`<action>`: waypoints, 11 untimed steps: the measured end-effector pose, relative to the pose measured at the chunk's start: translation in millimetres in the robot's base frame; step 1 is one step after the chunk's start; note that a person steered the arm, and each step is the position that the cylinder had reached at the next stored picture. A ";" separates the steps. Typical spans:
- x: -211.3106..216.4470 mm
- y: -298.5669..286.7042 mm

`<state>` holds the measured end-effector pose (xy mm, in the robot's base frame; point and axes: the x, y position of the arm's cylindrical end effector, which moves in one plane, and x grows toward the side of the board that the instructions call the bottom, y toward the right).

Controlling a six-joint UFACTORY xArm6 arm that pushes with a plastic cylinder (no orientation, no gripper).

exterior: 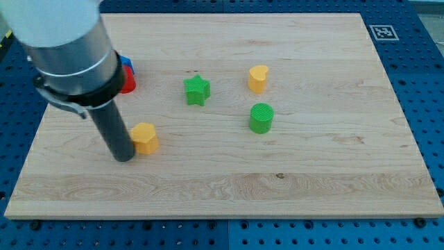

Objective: Move the yellow hexagon closer to the green star

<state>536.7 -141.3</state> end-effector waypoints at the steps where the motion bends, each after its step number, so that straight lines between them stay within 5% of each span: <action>1: -0.4 25.1; 4: -24.4 -29.0; 8: -24.9 72.6; 11: -62.6 -60.4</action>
